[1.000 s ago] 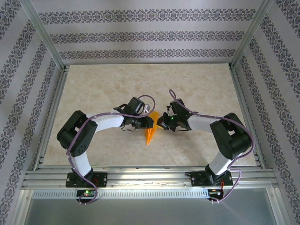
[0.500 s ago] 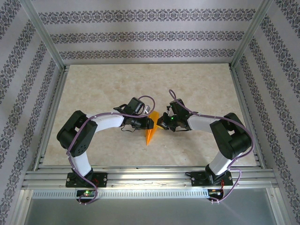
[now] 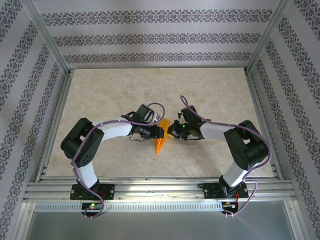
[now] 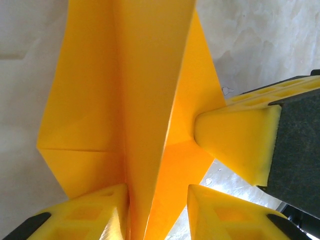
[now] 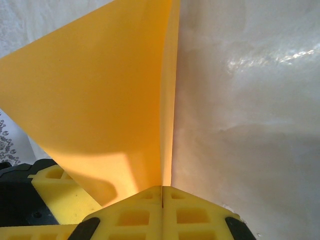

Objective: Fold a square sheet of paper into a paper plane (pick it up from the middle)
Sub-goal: Rotate the paper plane at the center of the table.

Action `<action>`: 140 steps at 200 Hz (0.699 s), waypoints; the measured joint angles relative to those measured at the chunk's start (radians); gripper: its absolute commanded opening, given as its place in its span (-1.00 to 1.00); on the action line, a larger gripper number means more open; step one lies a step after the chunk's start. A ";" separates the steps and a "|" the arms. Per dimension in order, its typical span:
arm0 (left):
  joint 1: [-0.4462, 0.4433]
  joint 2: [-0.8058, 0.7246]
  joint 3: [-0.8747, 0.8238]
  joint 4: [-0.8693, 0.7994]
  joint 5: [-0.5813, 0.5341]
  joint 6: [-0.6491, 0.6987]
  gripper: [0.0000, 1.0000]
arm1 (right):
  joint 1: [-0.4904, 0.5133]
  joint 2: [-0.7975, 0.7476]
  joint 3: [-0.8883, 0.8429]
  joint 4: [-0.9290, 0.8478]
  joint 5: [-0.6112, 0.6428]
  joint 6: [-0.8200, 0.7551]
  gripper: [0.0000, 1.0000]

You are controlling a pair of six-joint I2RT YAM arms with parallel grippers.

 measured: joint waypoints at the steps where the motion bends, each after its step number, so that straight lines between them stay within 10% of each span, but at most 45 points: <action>1: 0.000 0.000 0.000 0.000 0.000 0.000 -0.32 | 0.000 0.000 0.000 0.000 0.000 0.000 -0.93; 140: -0.019 0.054 0.038 -0.064 -0.030 0.028 -0.56 | 0.000 0.002 0.000 0.000 -0.002 0.000 -0.91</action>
